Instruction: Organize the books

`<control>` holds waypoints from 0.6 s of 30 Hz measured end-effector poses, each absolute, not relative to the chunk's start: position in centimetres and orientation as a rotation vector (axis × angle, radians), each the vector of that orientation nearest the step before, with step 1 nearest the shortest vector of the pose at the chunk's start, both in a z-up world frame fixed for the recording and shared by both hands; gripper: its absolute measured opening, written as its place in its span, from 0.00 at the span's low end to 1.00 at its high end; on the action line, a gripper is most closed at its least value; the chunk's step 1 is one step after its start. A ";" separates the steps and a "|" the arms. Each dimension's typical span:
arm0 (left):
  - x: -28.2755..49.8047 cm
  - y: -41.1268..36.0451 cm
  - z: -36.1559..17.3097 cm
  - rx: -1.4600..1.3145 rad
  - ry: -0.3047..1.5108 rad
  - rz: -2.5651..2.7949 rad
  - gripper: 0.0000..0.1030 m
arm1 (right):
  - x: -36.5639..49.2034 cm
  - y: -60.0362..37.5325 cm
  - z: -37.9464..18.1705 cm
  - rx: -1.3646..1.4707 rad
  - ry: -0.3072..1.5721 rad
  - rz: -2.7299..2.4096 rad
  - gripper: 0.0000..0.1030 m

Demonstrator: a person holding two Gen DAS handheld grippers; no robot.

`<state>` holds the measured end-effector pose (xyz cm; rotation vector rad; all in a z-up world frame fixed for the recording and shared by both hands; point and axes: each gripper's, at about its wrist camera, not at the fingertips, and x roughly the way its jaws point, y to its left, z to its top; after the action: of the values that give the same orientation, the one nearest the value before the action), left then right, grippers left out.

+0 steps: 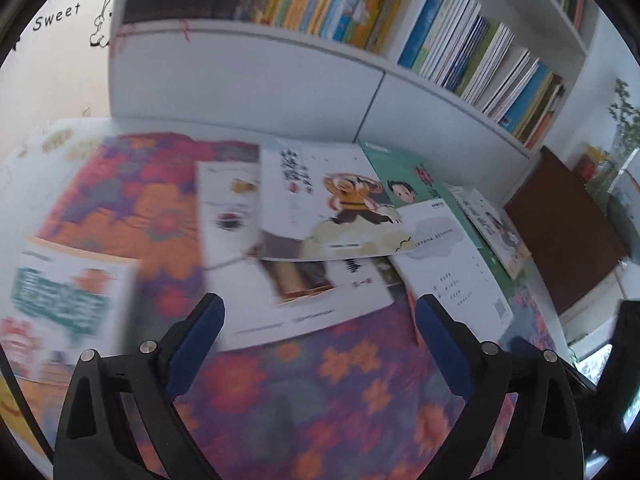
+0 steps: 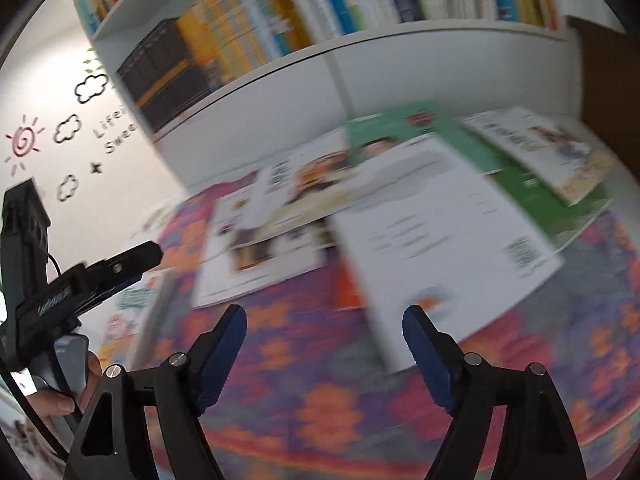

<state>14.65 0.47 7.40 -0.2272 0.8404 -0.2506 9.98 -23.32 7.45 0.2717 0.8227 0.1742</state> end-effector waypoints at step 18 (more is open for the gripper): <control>18.4 -7.4 0.7 0.058 0.899 -0.076 1.00 | 14.0 -30.2 2.5 0.272 0.812 0.016 1.00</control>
<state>18.36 -7.45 0.69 0.0577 0.8994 -0.0759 14.03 -30.25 2.50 0.2720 0.8121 0.0162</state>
